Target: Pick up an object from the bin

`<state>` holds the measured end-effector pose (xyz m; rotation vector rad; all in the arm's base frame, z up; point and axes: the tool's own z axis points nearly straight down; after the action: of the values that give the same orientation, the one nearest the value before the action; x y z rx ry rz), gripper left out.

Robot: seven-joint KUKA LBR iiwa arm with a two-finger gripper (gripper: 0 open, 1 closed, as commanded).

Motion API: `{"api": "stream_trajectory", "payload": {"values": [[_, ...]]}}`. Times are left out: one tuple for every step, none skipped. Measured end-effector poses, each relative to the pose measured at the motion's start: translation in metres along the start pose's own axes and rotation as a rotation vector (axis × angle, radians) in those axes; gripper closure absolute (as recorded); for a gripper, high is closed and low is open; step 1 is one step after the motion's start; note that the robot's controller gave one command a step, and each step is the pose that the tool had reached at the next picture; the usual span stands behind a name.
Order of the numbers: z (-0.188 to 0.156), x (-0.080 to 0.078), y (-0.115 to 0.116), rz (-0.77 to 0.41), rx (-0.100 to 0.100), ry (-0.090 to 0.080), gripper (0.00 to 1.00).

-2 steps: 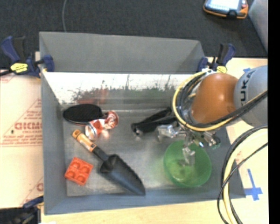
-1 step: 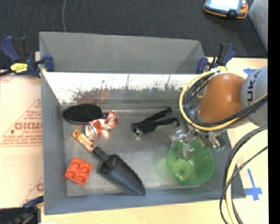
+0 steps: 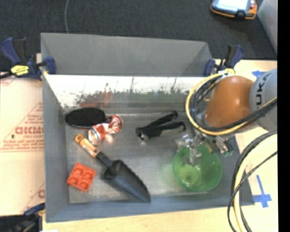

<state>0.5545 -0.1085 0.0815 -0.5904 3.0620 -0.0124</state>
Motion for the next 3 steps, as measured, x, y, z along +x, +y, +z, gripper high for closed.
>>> {"api": "stream_trajectory", "payload": {"values": [[-0.084, -0.003, -0.009, 0.02, 0.006, -0.009, 1.0], [-0.071, -0.02, -0.012, -0.01, 0.0, -0.001, 1.0], [-0.154, -0.017, -0.031, 0.046, 0.005, -0.009, 1.0]]}}
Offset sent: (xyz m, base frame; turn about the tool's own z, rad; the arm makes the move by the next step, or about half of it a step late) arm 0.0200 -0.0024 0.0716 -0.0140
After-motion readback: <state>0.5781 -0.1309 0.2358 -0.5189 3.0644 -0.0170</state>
